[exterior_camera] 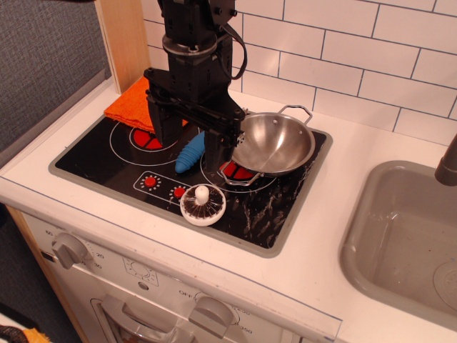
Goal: Move the bowl to the red towel
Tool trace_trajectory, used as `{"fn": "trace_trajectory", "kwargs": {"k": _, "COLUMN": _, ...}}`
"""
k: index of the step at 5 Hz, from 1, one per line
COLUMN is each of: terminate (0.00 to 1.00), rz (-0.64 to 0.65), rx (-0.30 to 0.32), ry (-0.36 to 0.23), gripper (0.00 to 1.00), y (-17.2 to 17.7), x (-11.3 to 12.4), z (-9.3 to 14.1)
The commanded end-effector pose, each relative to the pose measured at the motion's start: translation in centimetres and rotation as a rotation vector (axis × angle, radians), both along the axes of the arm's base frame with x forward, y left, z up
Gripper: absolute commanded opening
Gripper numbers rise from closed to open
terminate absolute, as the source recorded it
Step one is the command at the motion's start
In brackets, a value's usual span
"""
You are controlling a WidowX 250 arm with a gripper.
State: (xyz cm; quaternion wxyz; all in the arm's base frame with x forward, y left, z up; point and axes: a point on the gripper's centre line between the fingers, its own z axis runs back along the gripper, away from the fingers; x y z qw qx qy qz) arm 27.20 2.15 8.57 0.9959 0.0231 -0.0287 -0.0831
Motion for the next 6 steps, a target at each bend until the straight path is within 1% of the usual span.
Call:
{"fn": "trace_trajectory", "kwargs": {"k": 1, "terminate": 0.0, "rz": 0.0, "rx": 0.0, "ry": 0.0, "gripper": 1.0, "y": 0.0, "x": 0.0, "z": 0.0}}
{"fn": "trace_trajectory", "kwargs": {"k": 2, "terminate": 0.0, "rz": -0.053, "rx": 0.027, "ry": -0.001, "gripper": 1.0, "y": -2.3, "x": 2.2, "z": -1.0}}
{"fn": "trace_trajectory", "kwargs": {"k": 3, "terminate": 0.0, "rz": -0.127, "rx": 0.047, "ry": -0.009, "gripper": 1.0, "y": -5.7, "x": 5.0, "z": -2.1}}
{"fn": "trace_trajectory", "kwargs": {"k": 4, "terminate": 0.0, "rz": -0.196, "rx": 0.043, "ry": -0.036, "gripper": 1.0, "y": -8.4, "x": 7.3, "z": -2.4}}
{"fn": "trace_trajectory", "kwargs": {"k": 5, "terminate": 0.0, "rz": -0.2, "rx": 0.039, "ry": -0.043, "gripper": 1.0, "y": -9.1, "x": 8.7, "z": -3.6}}
{"fn": "trace_trajectory", "kwargs": {"k": 6, "terminate": 0.0, "rz": -0.178, "rx": 0.037, "ry": -0.031, "gripper": 0.0, "y": -8.7, "x": 8.9, "z": -4.8}}
